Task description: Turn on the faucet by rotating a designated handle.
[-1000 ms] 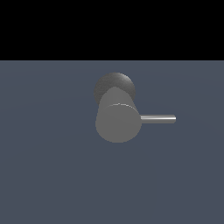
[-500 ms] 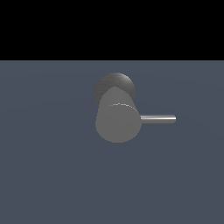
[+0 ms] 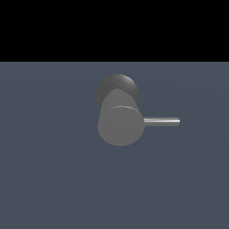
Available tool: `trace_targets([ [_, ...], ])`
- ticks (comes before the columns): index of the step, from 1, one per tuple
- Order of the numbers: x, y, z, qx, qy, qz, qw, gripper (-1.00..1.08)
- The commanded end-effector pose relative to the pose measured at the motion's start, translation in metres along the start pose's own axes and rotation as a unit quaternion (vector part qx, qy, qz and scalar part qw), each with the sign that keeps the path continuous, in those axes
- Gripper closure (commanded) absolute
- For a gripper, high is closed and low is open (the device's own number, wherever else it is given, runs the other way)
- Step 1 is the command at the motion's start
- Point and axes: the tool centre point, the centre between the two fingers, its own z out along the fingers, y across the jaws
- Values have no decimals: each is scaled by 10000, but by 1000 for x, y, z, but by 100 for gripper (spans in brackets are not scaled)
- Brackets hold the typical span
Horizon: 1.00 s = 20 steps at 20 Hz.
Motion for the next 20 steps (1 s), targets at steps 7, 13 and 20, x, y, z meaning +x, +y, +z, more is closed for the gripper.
trace_targets([
  [7, 13, 0, -49, 1455, 1000, -151, 9842, 108],
  [13, 21, 15, -96, 2649, 1844, -180, 9463, 108],
  [20, 27, 52, -148, 3948, 2753, -51, 8765, 108],
])
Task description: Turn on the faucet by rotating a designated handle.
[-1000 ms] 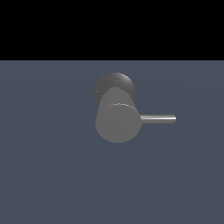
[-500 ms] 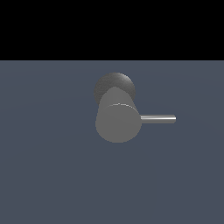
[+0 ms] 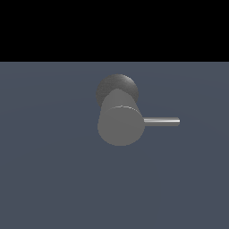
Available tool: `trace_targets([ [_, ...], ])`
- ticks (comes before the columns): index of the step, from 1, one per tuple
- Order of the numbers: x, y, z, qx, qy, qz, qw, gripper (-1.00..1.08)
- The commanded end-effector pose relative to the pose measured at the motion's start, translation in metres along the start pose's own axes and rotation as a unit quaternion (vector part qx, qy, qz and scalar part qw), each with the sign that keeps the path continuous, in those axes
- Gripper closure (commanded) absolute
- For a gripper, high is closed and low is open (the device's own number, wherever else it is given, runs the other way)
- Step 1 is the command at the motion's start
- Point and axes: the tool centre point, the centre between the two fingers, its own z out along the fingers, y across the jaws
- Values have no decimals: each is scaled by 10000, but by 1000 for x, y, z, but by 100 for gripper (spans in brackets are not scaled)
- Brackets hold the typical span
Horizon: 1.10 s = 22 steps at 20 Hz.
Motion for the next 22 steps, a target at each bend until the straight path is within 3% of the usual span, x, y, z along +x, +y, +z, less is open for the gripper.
trace_targets([
  [1, 13, 2, -21, 488, 389, 68, 9980, 108],
  [6, 35, 15, -64, 1403, 1143, 292, 9831, 108],
  [11, 55, 44, -105, 2239, 1870, 636, 9544, 108],
  [16, 71, 88, -140, 2974, 2544, 1103, 9136, 108],
  [22, 82, 158, -167, 3696, 3250, 1823, 8512, 108],
])
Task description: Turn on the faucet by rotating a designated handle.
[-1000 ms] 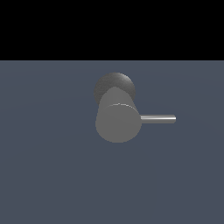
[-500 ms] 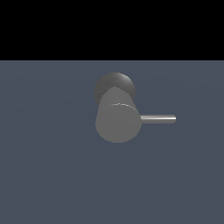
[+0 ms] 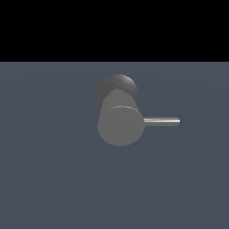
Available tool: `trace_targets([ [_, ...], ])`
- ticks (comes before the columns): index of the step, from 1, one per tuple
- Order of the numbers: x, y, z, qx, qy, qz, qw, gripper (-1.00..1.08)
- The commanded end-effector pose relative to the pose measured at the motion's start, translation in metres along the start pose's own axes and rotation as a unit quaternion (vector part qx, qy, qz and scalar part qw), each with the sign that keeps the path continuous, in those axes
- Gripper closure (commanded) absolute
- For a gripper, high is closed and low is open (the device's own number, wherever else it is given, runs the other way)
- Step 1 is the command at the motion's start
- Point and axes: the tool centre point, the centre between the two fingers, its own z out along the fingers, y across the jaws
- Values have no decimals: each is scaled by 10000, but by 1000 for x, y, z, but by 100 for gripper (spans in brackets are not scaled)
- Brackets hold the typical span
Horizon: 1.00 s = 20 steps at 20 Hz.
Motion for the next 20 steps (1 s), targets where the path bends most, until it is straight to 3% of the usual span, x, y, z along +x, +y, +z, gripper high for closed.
trace_targets([
  [1, 22, 17, -19, 278, 403, 322, 9983, 108],
  [5, 52, 54, -49, 637, 1026, 885, 9887, 108],
  [10, 79, 115, -84, 945, 1772, 1664, 9654, 108],
  [15, 91, 190, -114, 1093, 2457, 2508, 9299, 108],
  [20, 84, 274, -137, 1082, 3056, 3394, 8830, 108],
])
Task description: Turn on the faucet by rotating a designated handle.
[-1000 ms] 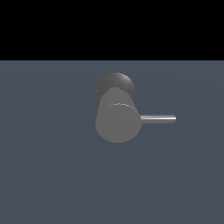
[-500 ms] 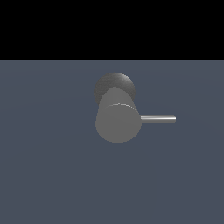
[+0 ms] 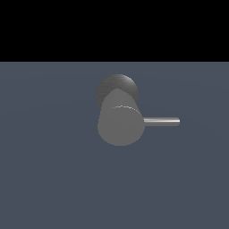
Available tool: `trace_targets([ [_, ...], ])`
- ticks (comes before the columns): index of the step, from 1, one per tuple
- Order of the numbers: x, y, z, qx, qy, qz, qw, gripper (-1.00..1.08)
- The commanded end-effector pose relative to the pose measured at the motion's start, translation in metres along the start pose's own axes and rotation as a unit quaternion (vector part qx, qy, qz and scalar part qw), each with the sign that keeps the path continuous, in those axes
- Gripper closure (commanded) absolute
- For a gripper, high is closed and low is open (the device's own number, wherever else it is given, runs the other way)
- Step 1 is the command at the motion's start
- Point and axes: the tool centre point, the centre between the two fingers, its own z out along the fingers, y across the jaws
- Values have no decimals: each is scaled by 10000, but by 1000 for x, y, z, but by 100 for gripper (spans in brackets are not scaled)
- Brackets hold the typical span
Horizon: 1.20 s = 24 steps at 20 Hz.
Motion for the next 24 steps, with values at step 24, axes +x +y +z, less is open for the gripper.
trace_targets([
  [24, 93, 281, -118, -1031, 2410, 2966, 9183, 108],
])
